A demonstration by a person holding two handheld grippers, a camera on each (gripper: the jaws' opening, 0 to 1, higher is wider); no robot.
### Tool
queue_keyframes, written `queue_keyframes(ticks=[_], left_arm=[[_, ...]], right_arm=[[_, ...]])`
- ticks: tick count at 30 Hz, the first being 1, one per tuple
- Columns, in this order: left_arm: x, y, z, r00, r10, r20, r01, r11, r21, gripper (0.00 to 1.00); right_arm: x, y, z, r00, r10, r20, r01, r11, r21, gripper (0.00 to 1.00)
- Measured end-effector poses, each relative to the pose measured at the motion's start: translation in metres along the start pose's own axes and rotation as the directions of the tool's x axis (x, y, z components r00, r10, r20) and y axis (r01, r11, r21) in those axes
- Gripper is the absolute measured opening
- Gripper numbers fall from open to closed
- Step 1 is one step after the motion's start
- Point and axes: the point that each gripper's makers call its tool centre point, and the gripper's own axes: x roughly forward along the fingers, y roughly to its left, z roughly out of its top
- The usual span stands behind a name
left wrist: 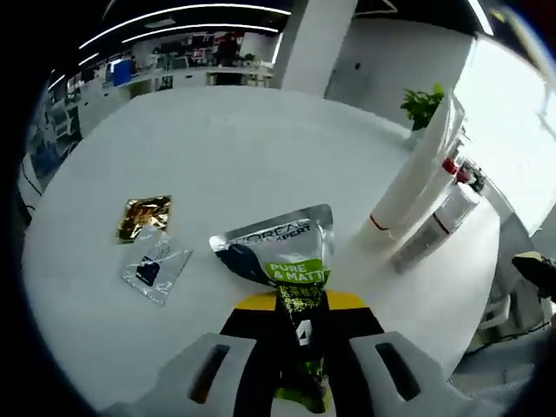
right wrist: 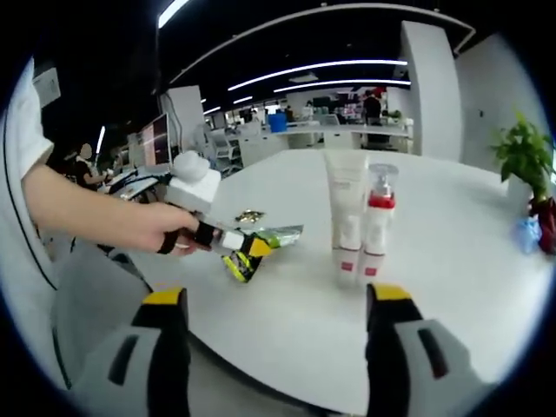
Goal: Arrange the skincare products in the storage area until every visible bottle or jar stands upright without overlapping.
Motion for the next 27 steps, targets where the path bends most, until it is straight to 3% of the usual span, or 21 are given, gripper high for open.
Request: queue_keyframes(ticks=[9, 14, 20, 25, 27], left_arm=[[-0.043, -0.029, 0.002, 0.993, -0.083, 0.081, 0.089, 0.993, -0.074, 0.14], [-0.063, -0.050, 0.004, 0.986, -0.116, 0.116, 0.121, 0.992, -0.030, 0.14], [-0.084, -0.062, -0.002, 0.984, -0.126, 0.129, 0.120, 0.991, 0.055, 0.14], [-0.097, -0.065, -0.010, 0.981, -0.138, 0.136, 0.129, 0.989, 0.075, 0.14], [-0.102, -0.069, -0.010, 0.978, -0.150, 0.146, 0.140, 0.987, 0.080, 0.15]], right_arm=[[0.001, 0.005, 0.001, 1.000, 0.023, 0.008, -0.023, 0.999, -0.023, 0.82], [0.001, 0.008, 0.001, 0.999, 0.040, 0.005, -0.040, 0.999, -0.016, 0.81], [0.001, 0.013, 0.001, 0.997, 0.073, 0.007, -0.073, 0.997, -0.004, 0.77], [0.000, 0.016, 0.002, 0.994, 0.108, 0.018, -0.109, 0.993, 0.055, 0.76], [-0.003, 0.026, 0.008, 0.981, 0.186, 0.044, -0.191, 0.966, 0.173, 0.72]])
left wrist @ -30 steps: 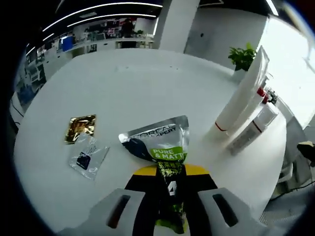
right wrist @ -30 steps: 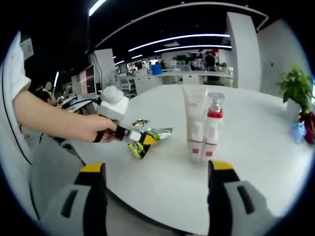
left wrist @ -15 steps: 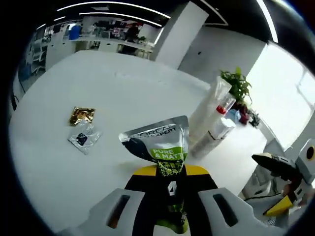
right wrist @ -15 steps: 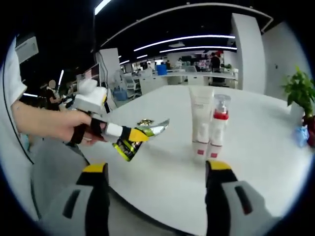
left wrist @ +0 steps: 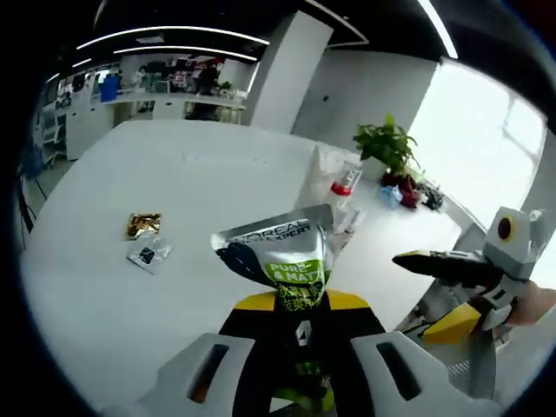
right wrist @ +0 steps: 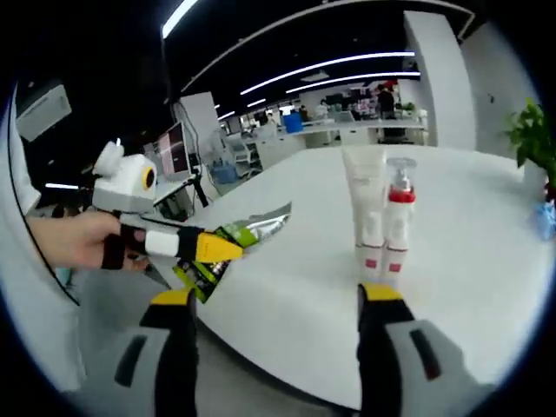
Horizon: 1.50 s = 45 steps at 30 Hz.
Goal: Arrange the skincare products in the storage area until every visible bottle or jar stands upright without overlapping.
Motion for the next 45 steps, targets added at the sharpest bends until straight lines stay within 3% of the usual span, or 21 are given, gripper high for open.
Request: queue_keyframes(ticks=[1, 2, 3, 4, 7, 9, 14, 16, 18, 23, 27, 36, 45], left_arm=[[-0.003, -0.004, 0.001, 1.000, -0.015, 0.009, 0.015, 1.000, 0.007, 0.15], [-0.005, -0.008, 0.002, 0.999, -0.032, 0.014, 0.032, 0.999, 0.016, 0.15], [-0.006, -0.011, 0.003, 0.998, -0.055, 0.018, 0.055, 0.998, 0.035, 0.15], [-0.007, -0.013, 0.004, 0.998, -0.064, 0.023, 0.063, 0.997, 0.049, 0.15], [-0.012, -0.022, 0.009, 0.995, -0.092, 0.047, 0.088, 0.993, 0.084, 0.15], [-0.015, -0.027, 0.012, 0.993, -0.106, 0.060, 0.100, 0.991, 0.093, 0.15], [-0.021, -0.047, 0.019, 0.983, -0.165, 0.082, 0.152, 0.978, 0.146, 0.15], [-0.022, -0.052, 0.020, 0.980, -0.182, 0.087, 0.167, 0.974, 0.156, 0.15], [-0.025, -0.057, 0.022, 0.976, -0.199, 0.091, 0.183, 0.970, 0.161, 0.15], [-0.031, -0.064, 0.022, 0.969, -0.229, 0.093, 0.212, 0.963, 0.168, 0.15], [-0.035, -0.068, 0.021, 0.966, -0.242, 0.092, 0.224, 0.959, 0.173, 0.16], [-0.035, -0.072, 0.016, 0.968, -0.242, 0.071, 0.223, 0.952, 0.212, 0.18], [-0.031, -0.073, 0.013, 0.965, -0.255, 0.055, 0.236, 0.944, 0.230, 0.30]], right_arm=[[-0.003, 0.004, 0.008, 0.998, 0.045, 0.043, -0.050, 0.993, 0.103, 0.68], [-0.006, 0.001, 0.016, 0.995, 0.043, 0.090, -0.058, 0.984, 0.171, 0.63], [-0.008, -0.004, 0.029, 0.985, 0.016, 0.172, -0.067, 0.954, 0.293, 0.62], [-0.010, -0.005, 0.035, 0.978, 0.009, 0.208, -0.077, 0.944, 0.321, 0.64], [-0.007, -0.001, 0.042, 0.980, 0.004, 0.198, -0.057, 0.963, 0.263, 0.65], [-0.003, 0.005, 0.048, 0.979, 0.023, 0.202, -0.075, 0.963, 0.258, 0.64], [0.010, 0.022, 0.058, 0.971, 0.074, 0.226, -0.139, 0.947, 0.289, 0.57], [0.012, 0.027, 0.058, 0.970, 0.093, 0.225, -0.161, 0.937, 0.309, 0.48], [0.013, 0.032, 0.060, 0.961, 0.117, 0.250, -0.203, 0.913, 0.353, 0.37], [0.010, 0.023, 0.062, 0.957, 0.084, 0.277, -0.193, 0.899, 0.393, 0.32], [0.010, 0.019, 0.062, 0.958, 0.070, 0.277, -0.179, 0.902, 0.393, 0.26], [0.005, 0.024, 0.070, 0.941, 0.070, 0.332, -0.221, 0.868, 0.445, 0.11], [0.000, 0.029, 0.073, 0.933, 0.113, 0.342, -0.258, 0.873, 0.413, 0.05]])
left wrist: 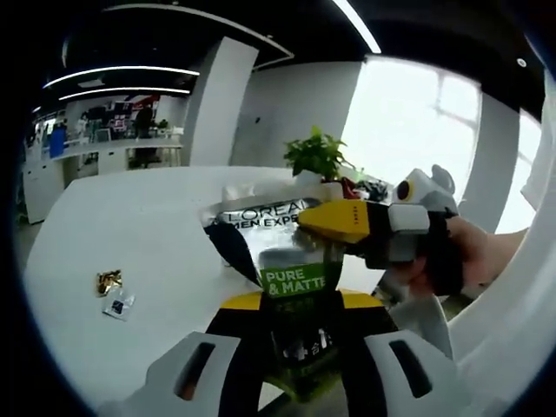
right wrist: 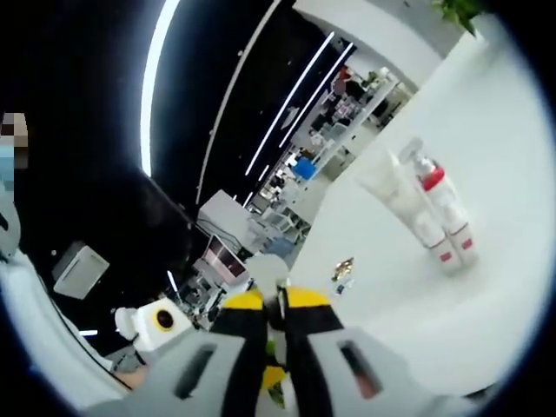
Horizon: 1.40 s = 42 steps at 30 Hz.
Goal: Arrange the skincare products in the storage area until every visible bottle or jar stands upright without overlapping.
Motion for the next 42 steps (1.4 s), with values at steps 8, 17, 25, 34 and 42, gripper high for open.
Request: queue_keyframes(ticks=[8, 17, 25, 34, 42], left_arm=[[0.003, 0.000, -0.004, 1.000, -0.007, -0.025, 0.007, 1.000, 0.007, 0.51], [0.000, 0.006, -0.005, 0.999, -0.028, -0.047, 0.027, 0.999, -0.022, 0.52], [-0.012, 0.027, 0.005, 0.996, -0.087, 0.008, 0.087, 0.980, -0.180, 0.57], [-0.019, 0.014, 0.022, 0.959, -0.267, 0.099, 0.284, 0.916, -0.284, 0.58], [-0.020, -0.002, 0.032, 0.921, -0.362, 0.144, 0.389, 0.869, -0.304, 0.38]], right_arm=[[-0.002, -0.002, 0.000, 1.000, 0.011, -0.008, -0.010, 1.000, 0.013, 0.01], [-0.004, -0.005, 0.002, 1.000, 0.019, -0.023, -0.019, 1.000, 0.015, 0.01], [-0.010, 0.010, 0.015, 0.989, 0.141, -0.042, -0.141, 0.990, 0.007, 0.01], [-0.015, 0.043, 0.024, 0.940, 0.329, -0.086, -0.327, 0.944, 0.036, 0.01], [-0.012, 0.047, 0.022, 0.934, 0.341, -0.109, -0.340, 0.940, 0.034, 0.01]])
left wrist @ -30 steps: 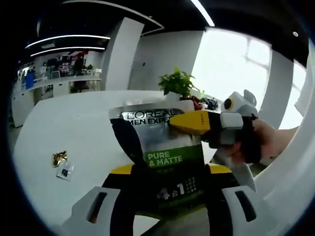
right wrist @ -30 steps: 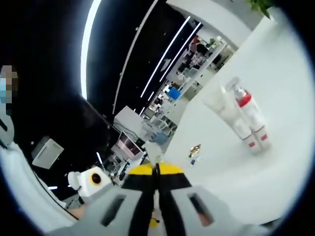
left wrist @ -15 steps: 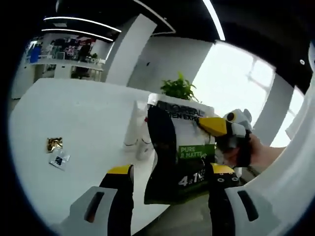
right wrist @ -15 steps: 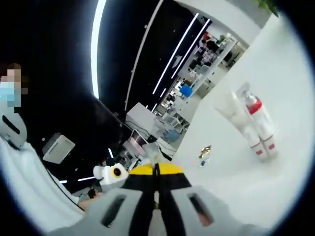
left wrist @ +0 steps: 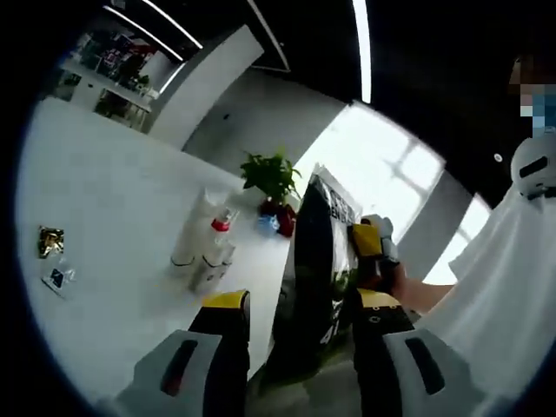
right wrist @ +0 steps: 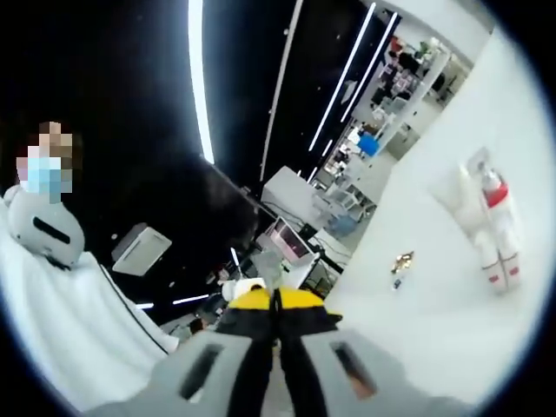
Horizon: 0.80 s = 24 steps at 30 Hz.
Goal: Arrange the skincare products in the storage area until every visible bottle or jar stands upright without overlapping.
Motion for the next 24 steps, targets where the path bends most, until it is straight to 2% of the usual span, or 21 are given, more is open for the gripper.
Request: queue_keyframes(ticks=[4, 8, 11, 18, 21, 24], left_arm=[[-0.003, -0.004, -0.002, 1.000, -0.014, 0.005, 0.014, 1.000, -0.004, 0.23], [-0.007, -0.014, 0.000, 0.998, -0.054, 0.036, 0.056, 0.998, -0.040, 0.10], [-0.008, -0.026, 0.002, 0.993, -0.103, 0.060, 0.107, 0.991, -0.076, 0.03], [-0.007, -0.039, 0.012, 0.981, -0.144, 0.130, 0.160, 0.980, -0.118, 0.00], [-0.010, -0.045, 0.021, 0.969, -0.164, 0.185, 0.192, 0.971, -0.145, 0.00], [-0.012, -0.047, 0.026, 0.961, -0.169, 0.217, 0.205, 0.967, -0.154, 0.00]], right_arm=[[-0.003, -0.004, 0.006, 1.000, -0.019, 0.021, 0.019, 1.000, 0.004, 0.01], [-0.009, -0.010, 0.015, 0.998, -0.034, 0.051, 0.034, 0.999, 0.009, 0.01], [-0.011, -0.012, 0.016, 0.998, -0.048, 0.048, 0.049, 0.999, -0.003, 0.01], [-0.011, -0.012, 0.023, 0.996, -0.043, 0.078, 0.044, 0.999, -0.008, 0.01], [-0.012, -0.008, 0.026, 0.993, -0.026, 0.115, 0.026, 1.000, -0.002, 0.03], [-0.013, -0.008, 0.021, 0.993, -0.025, 0.116, 0.025, 1.000, 0.005, 0.07]])
